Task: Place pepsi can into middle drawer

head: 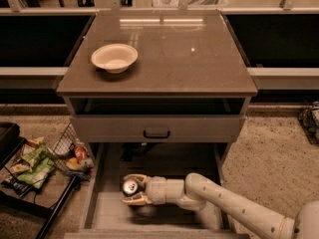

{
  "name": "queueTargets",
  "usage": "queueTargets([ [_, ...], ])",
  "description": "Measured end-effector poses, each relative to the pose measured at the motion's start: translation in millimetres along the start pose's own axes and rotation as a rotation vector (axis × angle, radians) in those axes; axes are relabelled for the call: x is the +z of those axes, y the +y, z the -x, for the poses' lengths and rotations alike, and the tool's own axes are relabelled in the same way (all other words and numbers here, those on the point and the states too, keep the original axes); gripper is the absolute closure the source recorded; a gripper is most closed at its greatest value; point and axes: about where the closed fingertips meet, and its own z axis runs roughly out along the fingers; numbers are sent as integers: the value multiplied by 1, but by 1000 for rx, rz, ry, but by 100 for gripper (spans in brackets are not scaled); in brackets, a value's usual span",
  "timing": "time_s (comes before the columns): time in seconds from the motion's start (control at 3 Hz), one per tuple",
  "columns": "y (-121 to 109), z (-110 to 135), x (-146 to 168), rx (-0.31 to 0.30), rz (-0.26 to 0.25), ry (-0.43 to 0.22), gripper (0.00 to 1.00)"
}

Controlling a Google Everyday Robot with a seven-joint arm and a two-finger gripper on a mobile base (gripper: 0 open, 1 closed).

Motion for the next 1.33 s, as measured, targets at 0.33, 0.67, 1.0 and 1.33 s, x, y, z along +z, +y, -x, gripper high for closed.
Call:
queueTargets([
  [0.33, 1, 0, 1, 0, 2, -1, 0],
  [0.67, 1, 0, 1, 0, 3, -1, 0],
  [1.0, 0, 16, -11, 17, 12, 2, 0],
  [1.33, 6, 45, -46, 59, 8, 52, 0],
])
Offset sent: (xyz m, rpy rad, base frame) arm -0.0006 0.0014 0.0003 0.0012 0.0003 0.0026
